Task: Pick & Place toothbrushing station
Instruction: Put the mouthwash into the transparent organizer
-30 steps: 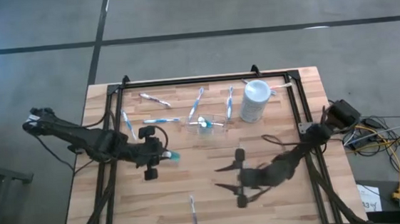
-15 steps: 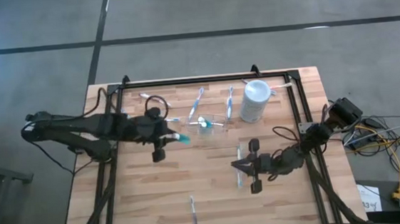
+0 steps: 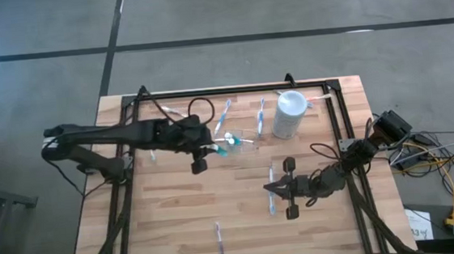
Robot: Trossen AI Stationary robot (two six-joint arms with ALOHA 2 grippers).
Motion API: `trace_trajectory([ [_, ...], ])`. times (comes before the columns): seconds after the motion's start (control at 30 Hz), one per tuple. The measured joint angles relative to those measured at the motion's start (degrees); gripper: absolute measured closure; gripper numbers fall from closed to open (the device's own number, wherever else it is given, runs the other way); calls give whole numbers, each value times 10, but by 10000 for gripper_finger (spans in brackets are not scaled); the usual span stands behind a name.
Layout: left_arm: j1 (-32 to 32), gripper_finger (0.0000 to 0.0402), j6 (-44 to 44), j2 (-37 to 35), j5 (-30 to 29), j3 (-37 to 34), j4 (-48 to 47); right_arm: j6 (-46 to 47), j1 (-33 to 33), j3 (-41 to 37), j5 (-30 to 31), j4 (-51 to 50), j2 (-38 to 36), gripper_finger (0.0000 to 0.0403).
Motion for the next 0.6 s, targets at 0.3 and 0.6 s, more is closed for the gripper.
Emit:
trace_trajectory([
  [0.3,20,311,16,33,0,41,2,-22,4,0,-32,0,0,394],
  [0.6,23,311,5,40,17,53,-1,-3,4,0,-96,0,0,394],
])
